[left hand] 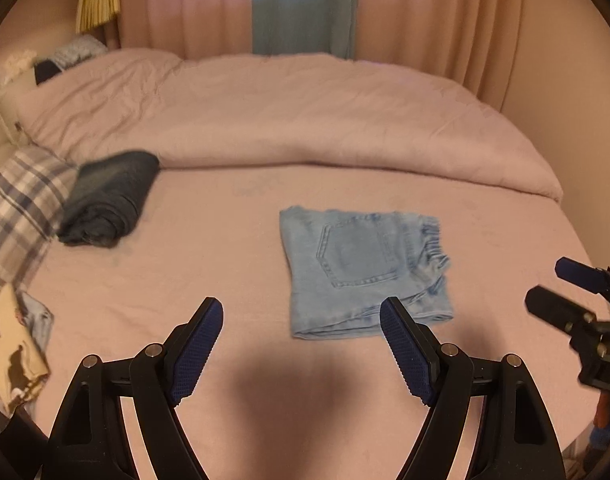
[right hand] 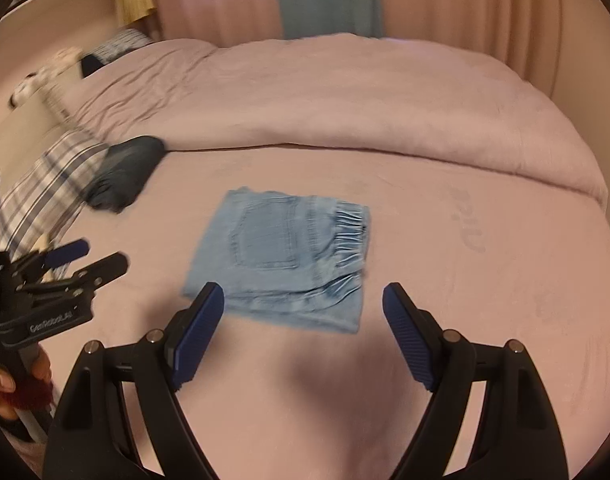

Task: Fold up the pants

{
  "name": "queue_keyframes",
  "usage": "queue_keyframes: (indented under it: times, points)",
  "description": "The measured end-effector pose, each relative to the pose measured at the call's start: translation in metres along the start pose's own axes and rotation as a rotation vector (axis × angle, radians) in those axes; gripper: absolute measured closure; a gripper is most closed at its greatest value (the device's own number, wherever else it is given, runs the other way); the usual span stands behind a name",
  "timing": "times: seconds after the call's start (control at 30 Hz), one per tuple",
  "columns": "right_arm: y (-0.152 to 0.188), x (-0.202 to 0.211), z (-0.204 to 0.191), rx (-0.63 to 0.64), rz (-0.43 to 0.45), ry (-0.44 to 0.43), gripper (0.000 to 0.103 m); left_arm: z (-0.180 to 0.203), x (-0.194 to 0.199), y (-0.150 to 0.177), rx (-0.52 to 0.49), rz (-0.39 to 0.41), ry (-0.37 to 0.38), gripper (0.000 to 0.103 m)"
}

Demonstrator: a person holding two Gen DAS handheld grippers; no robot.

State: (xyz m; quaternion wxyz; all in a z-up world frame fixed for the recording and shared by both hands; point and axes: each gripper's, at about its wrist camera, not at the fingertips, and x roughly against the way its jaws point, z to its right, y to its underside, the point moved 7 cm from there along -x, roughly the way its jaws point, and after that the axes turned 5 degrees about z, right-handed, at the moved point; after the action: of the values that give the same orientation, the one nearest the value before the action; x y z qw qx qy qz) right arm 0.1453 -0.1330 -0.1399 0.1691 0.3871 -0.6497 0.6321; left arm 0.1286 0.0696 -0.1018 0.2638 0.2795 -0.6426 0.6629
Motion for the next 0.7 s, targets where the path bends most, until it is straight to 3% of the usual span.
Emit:
queue_keyframes:
  times: [0.3,0.7]
  points:
    - [0.0,0.05,-0.03,0.074,0.054,-0.04,0.02,0.022,0.048,-0.008,-0.043,0.061,-0.023,0.022]
    - [0.002,0.072,-0.037,0.072,0.077,-0.056,0.02,0.034,0.067,-0.006,-0.069,0.075,-0.042,0.022]
